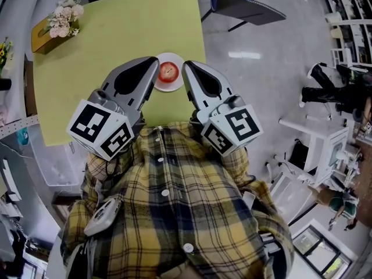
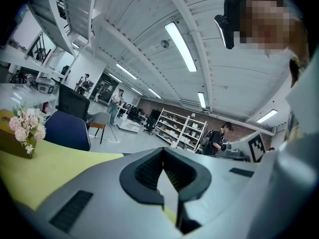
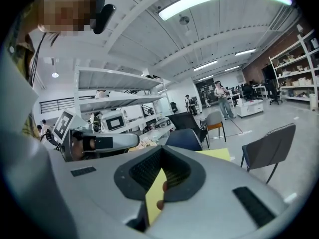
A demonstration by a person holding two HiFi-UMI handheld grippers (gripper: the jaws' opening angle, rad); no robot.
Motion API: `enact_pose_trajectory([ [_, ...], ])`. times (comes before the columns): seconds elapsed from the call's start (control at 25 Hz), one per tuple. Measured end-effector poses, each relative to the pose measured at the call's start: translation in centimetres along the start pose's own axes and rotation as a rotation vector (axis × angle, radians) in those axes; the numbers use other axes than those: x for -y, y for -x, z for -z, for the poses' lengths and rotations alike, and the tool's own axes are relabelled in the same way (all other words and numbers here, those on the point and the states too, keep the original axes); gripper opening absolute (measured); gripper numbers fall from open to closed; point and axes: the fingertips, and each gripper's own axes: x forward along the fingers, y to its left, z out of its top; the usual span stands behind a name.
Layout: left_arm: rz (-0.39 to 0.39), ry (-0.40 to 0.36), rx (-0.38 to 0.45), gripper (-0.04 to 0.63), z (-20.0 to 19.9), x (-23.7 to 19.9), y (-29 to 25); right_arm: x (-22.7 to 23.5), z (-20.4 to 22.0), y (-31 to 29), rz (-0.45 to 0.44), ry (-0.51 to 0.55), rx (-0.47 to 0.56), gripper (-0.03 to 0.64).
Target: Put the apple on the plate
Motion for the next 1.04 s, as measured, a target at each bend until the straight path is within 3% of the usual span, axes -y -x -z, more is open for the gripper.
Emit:
enact_pose_trajectory([
  [0.6, -0.006, 0.005, -0.01, 0.008, 0.1, -0.5, -0.4, 0.3, 0.2, 0.0, -0.001, -0.004, -0.008, -0.005],
  [0.84, -0.005, -0.099, -0.037, 0.008, -1.6, -1.0, -0.6, 0.6, 0.0, 0.5, -0.011, 0.006, -0.014, -0.005],
  [1.04, 0.067, -0.144, -0.112, 0.008, -1.2, -1.2, -1.2, 1.2, 0.2, 0.5, -0.001, 0.003, -0.009, -0.005],
])
